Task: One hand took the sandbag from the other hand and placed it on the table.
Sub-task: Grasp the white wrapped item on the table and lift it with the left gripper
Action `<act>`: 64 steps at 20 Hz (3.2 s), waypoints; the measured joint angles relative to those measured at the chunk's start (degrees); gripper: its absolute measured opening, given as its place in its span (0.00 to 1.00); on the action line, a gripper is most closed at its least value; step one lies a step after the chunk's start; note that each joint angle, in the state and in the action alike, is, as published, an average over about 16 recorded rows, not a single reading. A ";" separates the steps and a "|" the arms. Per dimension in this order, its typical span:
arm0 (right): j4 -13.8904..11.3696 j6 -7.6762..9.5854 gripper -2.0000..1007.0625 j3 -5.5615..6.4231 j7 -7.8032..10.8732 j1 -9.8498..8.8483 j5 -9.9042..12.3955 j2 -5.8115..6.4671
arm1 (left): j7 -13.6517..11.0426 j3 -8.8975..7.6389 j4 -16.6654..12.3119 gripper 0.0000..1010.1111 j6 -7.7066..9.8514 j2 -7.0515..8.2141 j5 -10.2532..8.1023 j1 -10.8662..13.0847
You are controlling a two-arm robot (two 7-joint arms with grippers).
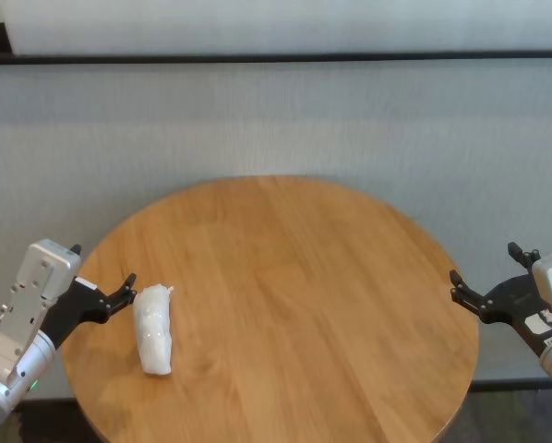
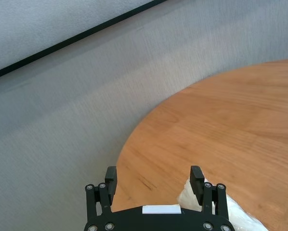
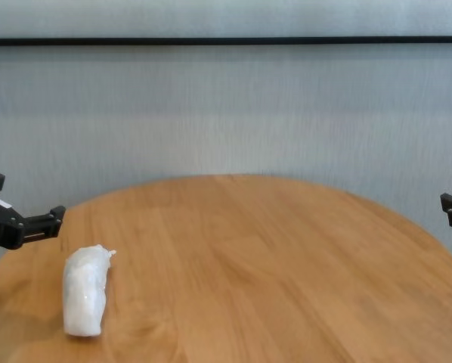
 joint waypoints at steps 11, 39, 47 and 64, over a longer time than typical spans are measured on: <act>0.00 0.00 0.99 0.00 0.00 0.00 0.00 0.00 | 0.00 0.00 0.00 0.99 0.00 0.00 0.00 0.00; 0.00 0.00 0.99 0.00 0.00 0.00 0.00 0.00 | -0.03 0.00 0.01 0.99 -0.01 -0.01 0.00 0.00; 0.00 0.00 0.99 0.00 0.00 0.00 0.00 0.00 | -1.40 -0.76 1.89 0.99 0.23 -1.35 -1.60 -0.70; 0.00 0.00 0.99 0.00 0.00 0.00 0.00 0.00 | -2.19 -3.49 -5.24 0.99 14.16 -7.47 -10.18 2.12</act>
